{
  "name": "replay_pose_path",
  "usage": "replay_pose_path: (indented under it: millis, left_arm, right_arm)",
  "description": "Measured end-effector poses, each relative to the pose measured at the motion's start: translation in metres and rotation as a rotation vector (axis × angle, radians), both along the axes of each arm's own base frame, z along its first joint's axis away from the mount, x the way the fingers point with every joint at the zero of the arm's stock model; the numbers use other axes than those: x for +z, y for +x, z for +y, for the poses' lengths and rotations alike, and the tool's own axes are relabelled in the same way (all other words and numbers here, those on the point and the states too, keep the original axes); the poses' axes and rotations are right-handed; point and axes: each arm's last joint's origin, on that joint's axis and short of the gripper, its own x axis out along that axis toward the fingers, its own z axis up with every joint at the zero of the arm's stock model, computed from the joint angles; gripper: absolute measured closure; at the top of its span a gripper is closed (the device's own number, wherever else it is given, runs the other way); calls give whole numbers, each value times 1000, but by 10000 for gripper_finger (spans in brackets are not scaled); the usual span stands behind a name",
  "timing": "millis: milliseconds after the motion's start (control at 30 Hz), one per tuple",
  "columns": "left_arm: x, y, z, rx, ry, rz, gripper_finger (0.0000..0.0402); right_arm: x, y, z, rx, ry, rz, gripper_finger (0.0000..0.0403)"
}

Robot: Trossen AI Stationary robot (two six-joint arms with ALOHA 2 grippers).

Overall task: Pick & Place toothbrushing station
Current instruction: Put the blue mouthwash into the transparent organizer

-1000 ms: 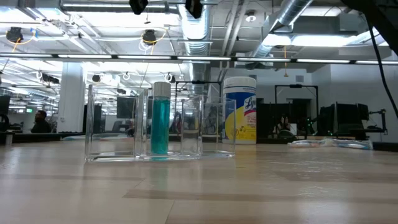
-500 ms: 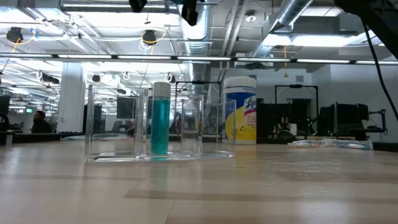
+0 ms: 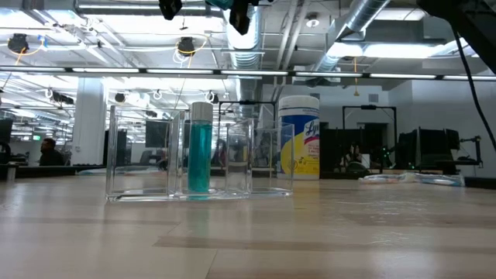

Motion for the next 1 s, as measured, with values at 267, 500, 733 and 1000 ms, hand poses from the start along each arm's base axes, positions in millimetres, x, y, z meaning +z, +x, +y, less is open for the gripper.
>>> replay_pose_path:
  millis: [267, 500, 733, 1000]
  left_arm:
    - [-5, 1, 0, -1, -23, 41, 245]
    - [-4, 1, 1, 15, -15, 41, 245]
    - [-4, 1, 1, 21, -8, 33, 245]
    - [-2, 2, 2, 21, 0, 21, 245]
  right_arm:
    - [1, 1, 2, 17, 5, -18, 348]
    - [2, 2, 2, 20, 8, -28, 348]
    - [2, 2, 2, 20, 11, -27, 348]
    - [2, 2, 2, 22, 12, -28, 348]
